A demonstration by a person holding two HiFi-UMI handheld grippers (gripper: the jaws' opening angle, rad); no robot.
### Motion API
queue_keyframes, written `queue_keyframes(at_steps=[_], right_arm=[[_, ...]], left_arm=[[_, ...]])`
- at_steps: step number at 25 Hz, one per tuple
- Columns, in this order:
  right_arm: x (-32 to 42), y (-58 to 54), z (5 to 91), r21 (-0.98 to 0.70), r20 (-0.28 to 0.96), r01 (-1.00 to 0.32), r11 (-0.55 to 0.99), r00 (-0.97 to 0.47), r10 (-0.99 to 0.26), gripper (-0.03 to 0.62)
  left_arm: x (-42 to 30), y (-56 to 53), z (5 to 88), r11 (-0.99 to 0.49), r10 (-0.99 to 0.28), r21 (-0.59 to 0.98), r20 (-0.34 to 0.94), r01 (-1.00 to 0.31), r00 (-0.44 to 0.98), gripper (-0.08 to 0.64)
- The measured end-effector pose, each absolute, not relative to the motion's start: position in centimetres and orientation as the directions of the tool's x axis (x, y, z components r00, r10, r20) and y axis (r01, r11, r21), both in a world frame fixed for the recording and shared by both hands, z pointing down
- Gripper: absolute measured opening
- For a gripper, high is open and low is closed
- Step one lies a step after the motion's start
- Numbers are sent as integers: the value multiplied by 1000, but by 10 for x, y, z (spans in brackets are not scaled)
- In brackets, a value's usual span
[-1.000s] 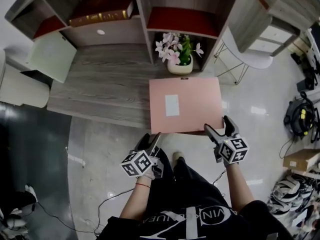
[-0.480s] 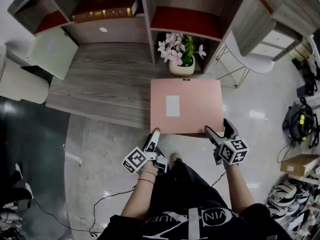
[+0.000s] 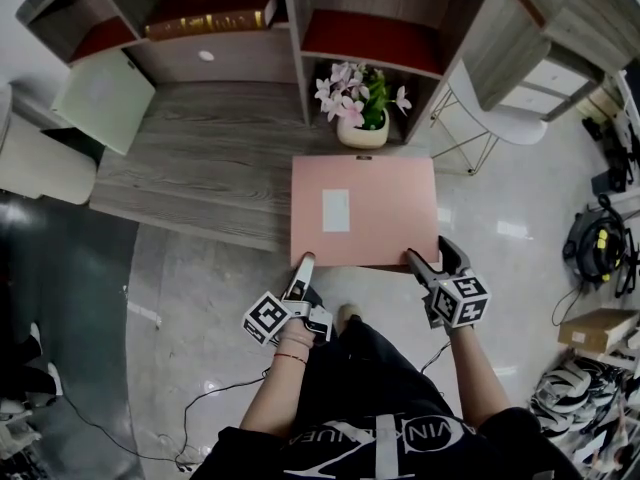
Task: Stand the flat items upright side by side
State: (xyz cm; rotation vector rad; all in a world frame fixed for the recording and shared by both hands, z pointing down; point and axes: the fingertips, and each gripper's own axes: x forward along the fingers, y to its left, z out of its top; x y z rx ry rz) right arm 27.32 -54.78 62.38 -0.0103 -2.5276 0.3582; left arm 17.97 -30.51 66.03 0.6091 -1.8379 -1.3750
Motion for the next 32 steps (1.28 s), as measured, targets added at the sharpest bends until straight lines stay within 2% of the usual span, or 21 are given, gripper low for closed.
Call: queue_keyframes(at_steps=[5, 15, 18, 23, 27, 29, 32], right_arm=[[267, -527, 623, -256, 536, -8, 967, -833, 136, 336], [258, -500, 623, -253, 538, 92, 963, -814, 219, 337], [257, -497, 625, -259, 540, 94, 961, -811, 225, 337], [255, -494, 621, -261, 539, 122, 958, -805, 249, 342], [248, -477, 606, -245, 493, 212, 946, -813, 310, 431], [248, -467, 597, -220, 468, 270, 937, -814, 344, 441], [255, -448, 598, -80, 526, 387, 919, -766, 369, 471]], left_arm=[[181, -282, 660, 303, -709, 950, 274, 70, -650, 350], [184, -260, 657, 163, -629, 981, 185, 104, -755, 354], [182, -259, 653, 129, -628, 987, 152, 91, -763, 301], [182, -253, 648, 163, -606, 983, 169, 86, -777, 293], [169, -246, 624, 198, -586, 979, 150, 39, -796, 290], [163, -244, 614, 232, -587, 973, 144, 5, -796, 290], [159, -243, 599, 304, -590, 952, 167, -26, -790, 288]])
